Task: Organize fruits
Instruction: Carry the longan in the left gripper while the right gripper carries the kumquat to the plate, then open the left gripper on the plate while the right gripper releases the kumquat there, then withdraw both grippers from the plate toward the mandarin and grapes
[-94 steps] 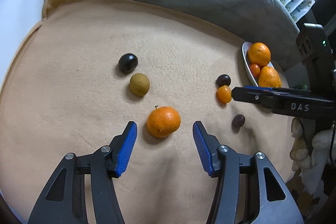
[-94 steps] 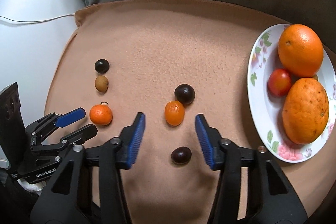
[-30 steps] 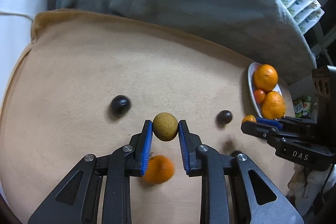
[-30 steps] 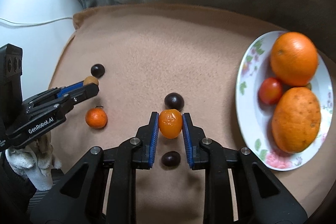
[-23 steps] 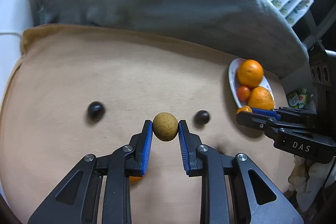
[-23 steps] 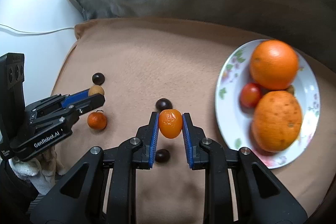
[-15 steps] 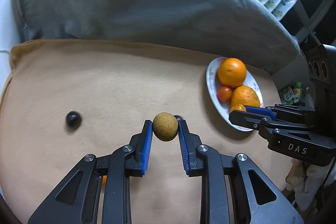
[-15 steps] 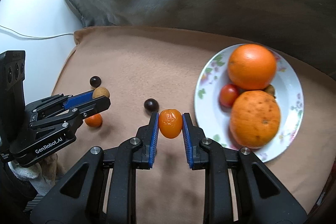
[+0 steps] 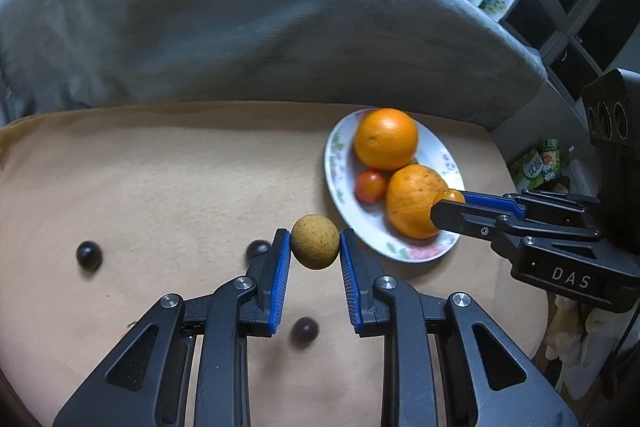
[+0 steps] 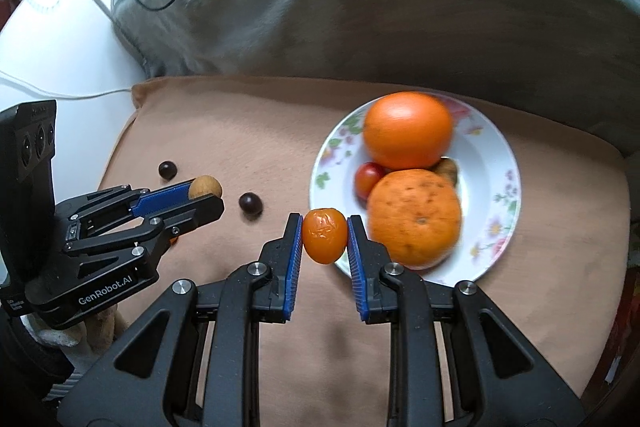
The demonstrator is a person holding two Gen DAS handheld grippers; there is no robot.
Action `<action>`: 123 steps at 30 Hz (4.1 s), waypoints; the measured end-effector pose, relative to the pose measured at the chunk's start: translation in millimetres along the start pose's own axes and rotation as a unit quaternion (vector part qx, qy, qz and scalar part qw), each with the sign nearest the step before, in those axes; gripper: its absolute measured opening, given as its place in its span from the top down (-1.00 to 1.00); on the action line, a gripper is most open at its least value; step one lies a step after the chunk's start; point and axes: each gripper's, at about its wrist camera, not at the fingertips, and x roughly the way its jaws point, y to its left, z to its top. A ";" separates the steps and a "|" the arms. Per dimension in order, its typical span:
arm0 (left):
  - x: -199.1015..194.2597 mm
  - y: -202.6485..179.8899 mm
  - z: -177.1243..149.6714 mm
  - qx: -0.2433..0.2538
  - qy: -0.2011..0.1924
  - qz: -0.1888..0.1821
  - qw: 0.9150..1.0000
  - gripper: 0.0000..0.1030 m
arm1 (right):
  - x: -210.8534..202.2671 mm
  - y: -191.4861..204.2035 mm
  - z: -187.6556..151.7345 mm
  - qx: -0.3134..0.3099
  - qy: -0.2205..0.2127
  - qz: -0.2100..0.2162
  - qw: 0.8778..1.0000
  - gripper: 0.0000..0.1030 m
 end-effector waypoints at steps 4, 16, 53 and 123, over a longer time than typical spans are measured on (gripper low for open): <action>3.4 -10.7 4.5 0.009 0.000 -0.005 1.000 0.55 | -8.9 -13.8 -0.4 0.009 -0.008 -0.005 1.000 0.55; 24.3 -38.4 14.8 0.032 0.009 -0.013 0.999 0.55 | -14.9 -54.0 4.1 0.030 -0.018 -0.017 0.999 0.55; 54.6 -53.4 29.3 0.046 0.024 -0.011 0.999 0.54 | 6.8 -96.6 13.2 0.041 -0.005 -0.022 0.999 0.55; -1.1 -26.0 10.1 0.071 -0.001 0.022 0.997 -0.36 | -32.7 -42.3 14.1 0.036 -0.072 -0.118 0.990 -0.47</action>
